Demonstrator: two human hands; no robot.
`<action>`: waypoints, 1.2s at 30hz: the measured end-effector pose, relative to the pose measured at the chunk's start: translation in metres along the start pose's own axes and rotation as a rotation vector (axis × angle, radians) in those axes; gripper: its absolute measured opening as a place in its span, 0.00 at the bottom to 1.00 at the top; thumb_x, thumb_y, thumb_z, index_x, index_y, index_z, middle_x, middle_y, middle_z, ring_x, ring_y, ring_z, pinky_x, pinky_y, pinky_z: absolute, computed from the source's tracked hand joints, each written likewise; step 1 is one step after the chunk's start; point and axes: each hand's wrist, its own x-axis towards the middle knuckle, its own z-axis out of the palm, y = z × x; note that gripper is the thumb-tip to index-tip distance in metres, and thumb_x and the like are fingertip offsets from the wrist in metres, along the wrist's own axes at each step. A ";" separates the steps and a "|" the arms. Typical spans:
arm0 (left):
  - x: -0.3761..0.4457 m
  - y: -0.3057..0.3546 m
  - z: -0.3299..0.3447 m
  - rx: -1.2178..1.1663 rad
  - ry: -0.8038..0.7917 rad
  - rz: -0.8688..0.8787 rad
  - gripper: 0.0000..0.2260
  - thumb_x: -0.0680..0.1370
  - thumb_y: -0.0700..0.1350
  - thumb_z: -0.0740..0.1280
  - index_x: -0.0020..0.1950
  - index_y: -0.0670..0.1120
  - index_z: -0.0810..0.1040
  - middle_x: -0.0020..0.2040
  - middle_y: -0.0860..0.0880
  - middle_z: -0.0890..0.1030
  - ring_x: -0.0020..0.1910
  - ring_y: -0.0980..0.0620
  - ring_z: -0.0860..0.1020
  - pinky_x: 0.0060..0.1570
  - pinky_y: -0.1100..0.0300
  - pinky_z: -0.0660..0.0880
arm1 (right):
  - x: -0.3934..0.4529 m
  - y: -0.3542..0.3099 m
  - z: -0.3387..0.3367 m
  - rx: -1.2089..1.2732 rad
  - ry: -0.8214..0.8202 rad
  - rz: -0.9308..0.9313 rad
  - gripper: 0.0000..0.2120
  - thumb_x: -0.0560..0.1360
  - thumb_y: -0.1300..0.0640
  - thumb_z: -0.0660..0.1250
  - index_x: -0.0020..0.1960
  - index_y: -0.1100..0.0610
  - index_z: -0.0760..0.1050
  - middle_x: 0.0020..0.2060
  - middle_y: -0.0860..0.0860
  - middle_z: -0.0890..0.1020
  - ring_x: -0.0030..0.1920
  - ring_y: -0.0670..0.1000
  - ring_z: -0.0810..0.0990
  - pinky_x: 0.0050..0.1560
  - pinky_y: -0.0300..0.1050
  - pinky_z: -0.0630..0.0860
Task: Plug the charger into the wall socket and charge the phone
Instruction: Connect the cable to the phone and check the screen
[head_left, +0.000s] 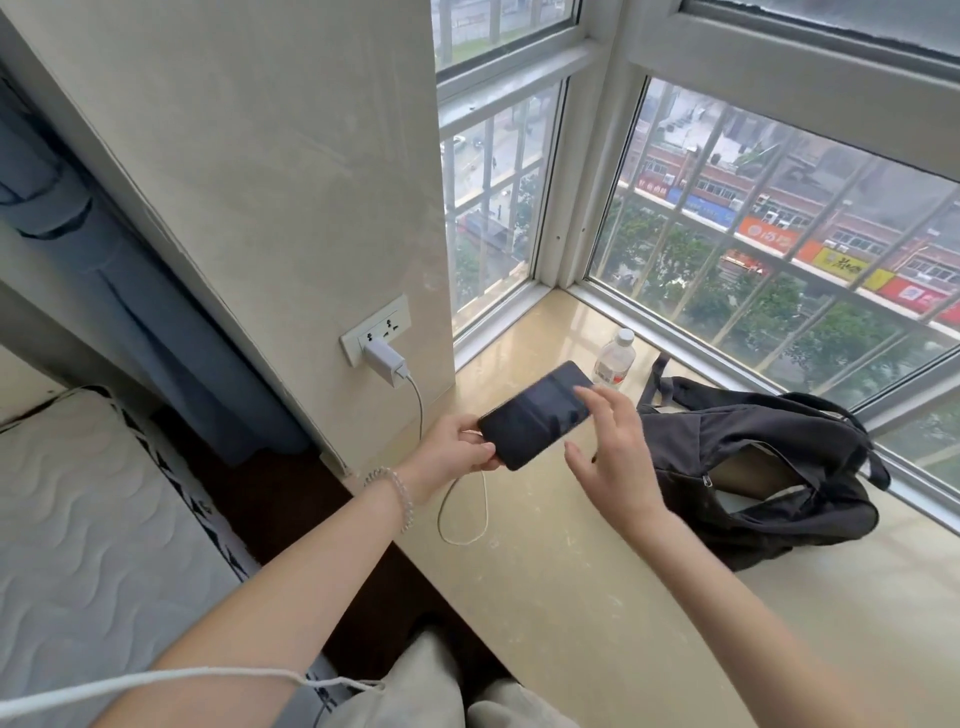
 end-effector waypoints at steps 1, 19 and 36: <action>0.003 -0.005 0.001 -0.043 0.028 -0.016 0.13 0.75 0.29 0.64 0.58 0.38 0.76 0.41 0.46 0.86 0.46 0.48 0.84 0.46 0.60 0.79 | -0.005 -0.003 0.008 0.147 0.074 0.192 0.24 0.71 0.64 0.69 0.65 0.59 0.68 0.60 0.56 0.72 0.59 0.51 0.73 0.63 0.42 0.69; 0.060 -0.016 0.018 0.833 0.247 0.032 0.23 0.65 0.61 0.68 0.55 0.54 0.71 0.50 0.55 0.75 0.47 0.54 0.75 0.46 0.56 0.75 | 0.039 0.023 0.099 1.289 0.050 1.205 0.11 0.77 0.74 0.58 0.58 0.75 0.71 0.50 0.65 0.78 0.50 0.63 0.79 0.51 0.53 0.76; 0.193 -0.065 -0.010 0.992 0.272 -0.026 0.24 0.68 0.49 0.70 0.58 0.40 0.66 0.54 0.42 0.72 0.53 0.44 0.73 0.45 0.58 0.67 | 0.097 0.080 0.220 0.972 -0.316 1.144 0.11 0.73 0.71 0.59 0.50 0.66 0.79 0.34 0.54 0.84 0.33 0.49 0.82 0.39 0.42 0.80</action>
